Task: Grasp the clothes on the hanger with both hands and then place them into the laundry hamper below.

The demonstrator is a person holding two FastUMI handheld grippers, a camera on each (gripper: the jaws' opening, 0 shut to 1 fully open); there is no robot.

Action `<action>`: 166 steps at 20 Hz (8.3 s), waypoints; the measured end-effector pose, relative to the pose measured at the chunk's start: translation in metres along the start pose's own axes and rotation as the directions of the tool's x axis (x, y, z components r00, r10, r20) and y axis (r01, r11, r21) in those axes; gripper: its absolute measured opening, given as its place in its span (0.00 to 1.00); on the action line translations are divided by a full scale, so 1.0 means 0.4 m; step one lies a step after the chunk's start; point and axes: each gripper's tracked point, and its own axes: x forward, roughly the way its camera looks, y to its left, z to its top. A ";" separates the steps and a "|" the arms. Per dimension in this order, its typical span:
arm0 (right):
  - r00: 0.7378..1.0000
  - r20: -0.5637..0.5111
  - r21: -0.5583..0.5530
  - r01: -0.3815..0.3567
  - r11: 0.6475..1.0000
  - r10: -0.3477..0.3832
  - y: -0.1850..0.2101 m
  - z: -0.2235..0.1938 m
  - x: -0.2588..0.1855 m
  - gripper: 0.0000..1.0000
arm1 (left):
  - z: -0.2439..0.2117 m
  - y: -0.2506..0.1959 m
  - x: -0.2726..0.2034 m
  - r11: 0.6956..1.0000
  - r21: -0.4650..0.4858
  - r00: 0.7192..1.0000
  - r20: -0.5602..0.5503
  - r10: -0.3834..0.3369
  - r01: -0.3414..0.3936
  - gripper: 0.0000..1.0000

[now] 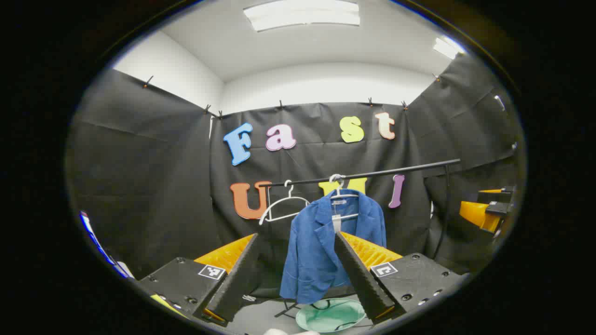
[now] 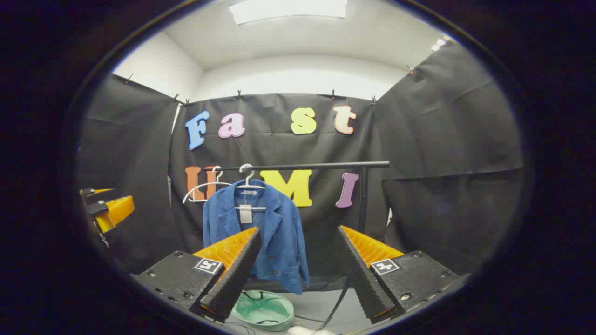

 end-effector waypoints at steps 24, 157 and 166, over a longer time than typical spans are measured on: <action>0.993 -0.066 -0.078 -0.102 0.992 0.097 0.065 -0.126 0.297 1.00 | -0.120 -0.119 0.259 1.000 -0.003 0.999 -0.038 -0.023 0.023 0.99; 0.722 -0.462 0.354 -0.383 0.853 0.515 0.045 -0.605 1.111 0.06 | -0.642 0.234 0.822 0.974 -0.092 0.885 -0.440 0.148 -0.209 0.00; 0.708 -0.424 0.291 -0.483 0.826 0.564 0.176 -0.526 0.971 0.05 | -0.564 0.145 0.764 0.988 -0.095 0.911 -0.405 0.075 -0.124 0.00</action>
